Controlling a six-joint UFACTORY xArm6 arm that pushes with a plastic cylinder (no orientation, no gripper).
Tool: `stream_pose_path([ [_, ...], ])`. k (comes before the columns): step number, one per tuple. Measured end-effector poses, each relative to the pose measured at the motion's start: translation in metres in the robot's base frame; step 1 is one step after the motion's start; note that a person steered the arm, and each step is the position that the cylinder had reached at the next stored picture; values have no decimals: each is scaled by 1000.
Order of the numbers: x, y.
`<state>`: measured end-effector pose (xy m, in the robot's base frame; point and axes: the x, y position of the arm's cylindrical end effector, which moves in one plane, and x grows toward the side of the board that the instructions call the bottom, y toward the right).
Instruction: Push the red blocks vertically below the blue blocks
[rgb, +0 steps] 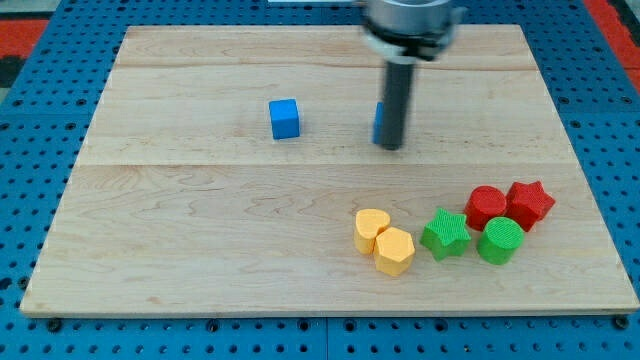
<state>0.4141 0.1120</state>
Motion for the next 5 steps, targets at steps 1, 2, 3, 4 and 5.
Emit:
stream_pose_path([
  [1, -25, 8],
  [2, -35, -56],
  [3, -35, -138],
  [4, -35, -49],
  [5, -35, 82],
])
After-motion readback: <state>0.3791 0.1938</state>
